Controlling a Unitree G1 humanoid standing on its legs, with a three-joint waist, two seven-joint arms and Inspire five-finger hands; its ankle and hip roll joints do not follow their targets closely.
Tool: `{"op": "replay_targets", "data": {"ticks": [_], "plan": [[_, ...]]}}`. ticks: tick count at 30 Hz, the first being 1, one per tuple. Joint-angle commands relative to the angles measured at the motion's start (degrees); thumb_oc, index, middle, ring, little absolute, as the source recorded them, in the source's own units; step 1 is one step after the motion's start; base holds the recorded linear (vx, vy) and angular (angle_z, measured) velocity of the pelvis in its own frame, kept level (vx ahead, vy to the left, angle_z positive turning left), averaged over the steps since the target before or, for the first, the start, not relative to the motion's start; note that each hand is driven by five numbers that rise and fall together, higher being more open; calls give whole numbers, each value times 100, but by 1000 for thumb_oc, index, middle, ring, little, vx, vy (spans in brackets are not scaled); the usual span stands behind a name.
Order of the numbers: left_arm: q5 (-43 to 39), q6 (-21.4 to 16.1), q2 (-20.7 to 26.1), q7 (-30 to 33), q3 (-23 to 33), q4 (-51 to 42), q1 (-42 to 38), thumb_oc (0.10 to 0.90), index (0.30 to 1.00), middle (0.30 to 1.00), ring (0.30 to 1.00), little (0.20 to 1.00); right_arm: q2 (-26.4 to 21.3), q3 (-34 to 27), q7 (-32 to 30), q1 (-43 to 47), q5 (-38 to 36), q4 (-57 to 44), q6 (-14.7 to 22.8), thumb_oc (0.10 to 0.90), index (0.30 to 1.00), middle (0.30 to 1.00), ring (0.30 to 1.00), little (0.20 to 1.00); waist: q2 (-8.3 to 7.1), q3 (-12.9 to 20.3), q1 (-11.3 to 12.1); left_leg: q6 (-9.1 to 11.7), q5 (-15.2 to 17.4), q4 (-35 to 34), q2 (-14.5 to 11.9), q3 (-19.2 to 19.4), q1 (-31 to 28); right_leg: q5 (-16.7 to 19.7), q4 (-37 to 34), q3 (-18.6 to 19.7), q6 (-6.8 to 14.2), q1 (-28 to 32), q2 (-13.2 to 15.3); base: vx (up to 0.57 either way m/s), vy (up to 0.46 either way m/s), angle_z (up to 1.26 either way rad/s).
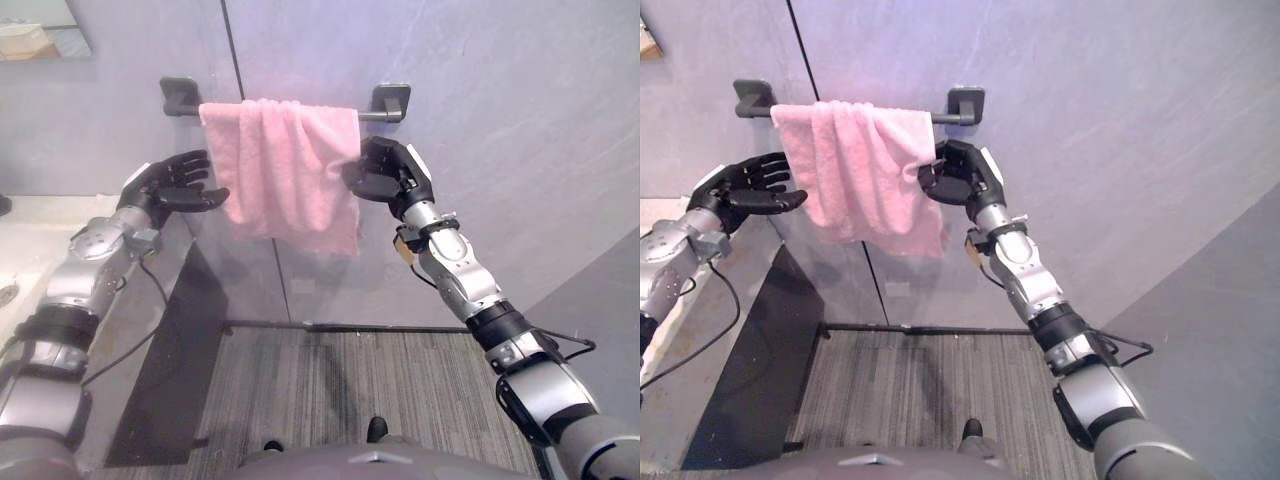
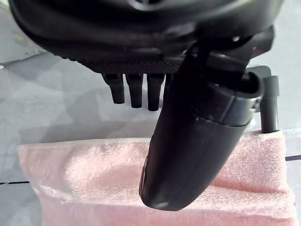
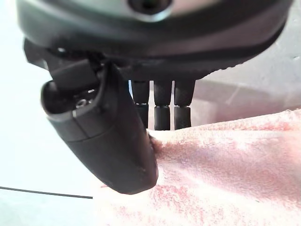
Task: Organize the bathroom.
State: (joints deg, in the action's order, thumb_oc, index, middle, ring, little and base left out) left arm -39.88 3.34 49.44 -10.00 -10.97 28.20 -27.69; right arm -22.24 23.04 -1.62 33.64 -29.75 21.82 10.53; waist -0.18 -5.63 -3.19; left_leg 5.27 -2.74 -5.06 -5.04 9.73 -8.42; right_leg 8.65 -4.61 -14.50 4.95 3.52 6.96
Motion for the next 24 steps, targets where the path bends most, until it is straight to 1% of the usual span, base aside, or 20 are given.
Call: {"op": "replay_targets", "data": {"ticks": [1,4,5,6,7,8,14,17,20,22,24], "plan": [[-92,-653,273,19,-84,38,-1181,800,900,900,900,900,-219,326,317,-170,138,-73,353,400,300,300,300,300,343,209,-55,-432,626,178,678,566,-11,-980,26,24,445,203,-231,0,0,0],[-142,-656,272,-32,-136,29,-1225,800,900,900,900,900,-206,344,311,-168,142,-58,360,400,300,300,300,300,348,213,-62,-428,621,176,677,571,-12,-978,25,24,447,203,-232,0,0,0],[-163,-633,237,-78,-200,8,-1271,598,596,596,596,596,-208,356,324,-184,123,-41,401,400,300,300,300,300,354,210,-79,-431,621,173,675,576,-18,-980,29,35,447,201,-234,0,0,0],[-156,-621,227,-69,-212,4,-1284,598,596,596,596,596,-206,354,328,-186,121,-46,401,400,300,300,300,300,354,211,-83,-432,623,174,676,576,-18,-981,29,40,447,201,-236,0,0,0],[-133,-606,216,-60,-232,1,-1305,555,533,533,533,533,-204,354,332,-187,123,-50,400,400,300,300,300,300,353,212,-89,-434,626,176,679,575,-18,-982,29,47,447,201,-238,0,0,0],[-120,-603,206,-43,-289,5,-1358,400,300,300,300,300,-193,367,329,-187,142,-52,403,400,300,300,300,300,354,212,-97,-435,630,180,681,579,-12,-984,29,57,450,197,-241,0,0,0],[-111,-622,145,14,-362,14,-1406,400,300,300,300,300,-187,380,340,-185,133,-65,391,400,300,300,300,300,357,206,-119,-438,634,198,682,590,-5,-1001,47,86,444,188,-254,5,1,-3],[-180,-664,134,18,-304,-4,-1339,400,300,300,300,300,-209,361,391,-232,121,-54,429,400,300,300,300,300,354,208,-118,-441,636,189,684,584,-16,-1006,46,90,443,196,-258,14,0,-5],[-63,-685,89,124,-258,14,-1270,400,300,300,300,300,-169,368,366,-261,153,-88,404,400,300,300,300,300,352,201,-122,-444,631,187,687,577,-16,-1008,52,100,440,193,-260,0,0,0],[30,-842,75,300,-179,36,-1188,400,300,300,300,300,-168,348,376,-262,142,-96,386,400,300,300,300,300,347,195,-115,-443,629,186,686,574,-16,-1013,47,100,433,200,-263,0,0,0],[140,-911,80,447,-122,7,-1137,400,300,300,300,300,-156,336,347,-287,145,-105,390,400,300,300,300,300,345,197,-108,-443,631,191,688,571,-12,-1016,51,96,429,198,-263,0,0,0]]}}
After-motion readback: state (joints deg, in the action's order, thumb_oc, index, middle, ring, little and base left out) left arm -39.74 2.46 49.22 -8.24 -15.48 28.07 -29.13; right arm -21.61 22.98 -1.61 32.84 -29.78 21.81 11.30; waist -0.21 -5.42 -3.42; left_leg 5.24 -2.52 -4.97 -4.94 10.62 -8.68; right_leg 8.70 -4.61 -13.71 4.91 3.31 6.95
